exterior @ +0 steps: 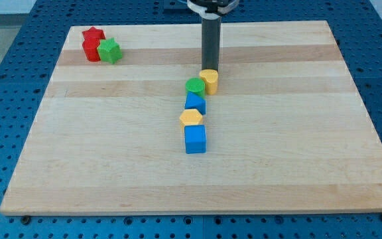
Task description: Move your arm to the right of the green star
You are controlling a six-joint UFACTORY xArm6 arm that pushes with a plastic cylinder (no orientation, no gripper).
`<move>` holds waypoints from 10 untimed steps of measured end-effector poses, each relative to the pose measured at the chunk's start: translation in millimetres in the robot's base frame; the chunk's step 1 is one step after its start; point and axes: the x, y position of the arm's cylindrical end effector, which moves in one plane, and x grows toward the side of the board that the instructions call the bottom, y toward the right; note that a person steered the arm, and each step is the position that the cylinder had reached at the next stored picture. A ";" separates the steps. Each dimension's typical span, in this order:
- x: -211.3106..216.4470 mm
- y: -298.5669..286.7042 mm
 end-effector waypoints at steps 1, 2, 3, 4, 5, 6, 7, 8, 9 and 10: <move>0.0 -2.7; -2.0 -9.7; -18.5 -12.6; -31.2 -17.0; -40.9 -27.1; -45.3 -43.2; -45.3 -61.5; -45.3 -81.4; -45.3 -95.8; -45.3 -106.3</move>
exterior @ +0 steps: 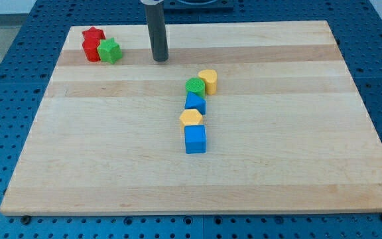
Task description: Move your arm to the right of the green star
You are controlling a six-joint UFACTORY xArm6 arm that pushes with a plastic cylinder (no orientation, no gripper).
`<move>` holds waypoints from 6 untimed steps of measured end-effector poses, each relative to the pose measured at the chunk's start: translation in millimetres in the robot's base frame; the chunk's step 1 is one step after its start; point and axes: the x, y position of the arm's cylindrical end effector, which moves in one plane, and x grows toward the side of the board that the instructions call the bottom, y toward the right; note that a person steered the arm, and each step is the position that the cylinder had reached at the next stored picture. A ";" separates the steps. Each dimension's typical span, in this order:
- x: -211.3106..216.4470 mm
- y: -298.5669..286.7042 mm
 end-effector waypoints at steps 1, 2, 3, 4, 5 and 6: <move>0.0 -12.8; -1.4 -24.6; -7.3 -34.6; -16.0 -37.8; -25.1 -44.4; -32.5 -56.4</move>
